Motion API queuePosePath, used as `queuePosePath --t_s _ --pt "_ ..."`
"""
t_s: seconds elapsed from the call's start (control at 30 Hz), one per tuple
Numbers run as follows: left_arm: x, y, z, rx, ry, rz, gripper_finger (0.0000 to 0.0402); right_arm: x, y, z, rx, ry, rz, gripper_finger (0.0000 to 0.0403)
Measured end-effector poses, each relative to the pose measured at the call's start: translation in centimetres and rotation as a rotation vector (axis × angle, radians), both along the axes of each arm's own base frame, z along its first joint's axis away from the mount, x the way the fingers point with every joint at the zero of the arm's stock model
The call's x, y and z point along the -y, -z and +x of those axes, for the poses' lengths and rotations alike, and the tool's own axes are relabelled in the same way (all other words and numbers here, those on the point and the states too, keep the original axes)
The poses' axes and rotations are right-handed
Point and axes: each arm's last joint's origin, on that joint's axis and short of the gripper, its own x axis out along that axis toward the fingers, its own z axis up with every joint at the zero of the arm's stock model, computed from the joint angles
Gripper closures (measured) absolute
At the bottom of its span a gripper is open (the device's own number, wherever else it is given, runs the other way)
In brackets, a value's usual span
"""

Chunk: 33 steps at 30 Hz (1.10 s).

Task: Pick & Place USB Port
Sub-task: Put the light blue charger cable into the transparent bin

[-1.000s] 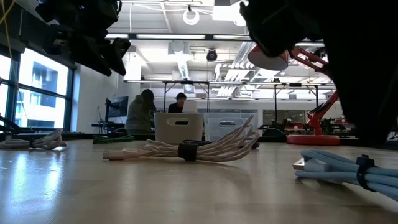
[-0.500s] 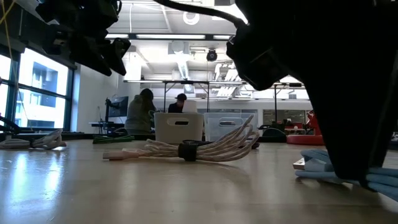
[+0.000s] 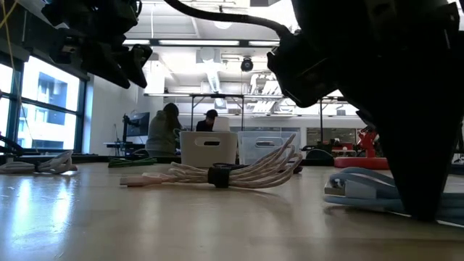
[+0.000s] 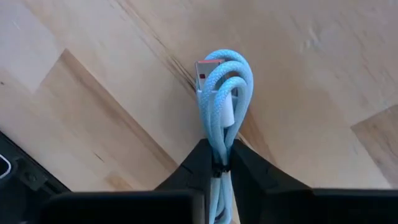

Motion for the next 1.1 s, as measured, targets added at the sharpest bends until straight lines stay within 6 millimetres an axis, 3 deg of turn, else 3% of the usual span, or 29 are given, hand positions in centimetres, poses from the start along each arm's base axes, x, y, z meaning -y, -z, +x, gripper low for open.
queuePosePath --t_s 0.23,0.37,0.53,0.67,0.83,0.93,1.1 --pt "-0.1 -0.3 0.3 0.041 0.007 0.005 0.0220 0.7 -2.7 1.1 0.009 -0.072 -0.178 0.0373" --pt "-0.1 -0.9 0.7 0.118 0.021 0.022 0.0220 2.0 -7.7 2.1 0.017 -0.109 -0.314 0.0374" --pt "-0.3 -1.3 1.0 0.169 0.019 0.073 0.0220 3.6 -14.9 1.7 0.009 -0.142 -0.472 0.0374" --pt "-0.4 -1.4 1.1 0.175 -0.005 0.100 0.0220 5.3 -20.1 1.7 0.179 -0.252 -0.560 0.0374" --pt "-0.5 -1.5 1.1 0.183 -0.025 0.099 0.0220 10.8 -24.6 1.3 0.258 -0.276 -0.729 0.0374" --pt "-0.5 -1.8 1.3 0.215 -0.024 0.107 0.0220 14.7 -25.2 1.1 0.208 -0.240 -0.800 0.0374" --pt "-0.6 -1.9 1.4 0.232 -0.018 0.151 0.0220 20.6 -24.5 1.1 0.105 -0.188 -0.849 0.0374"
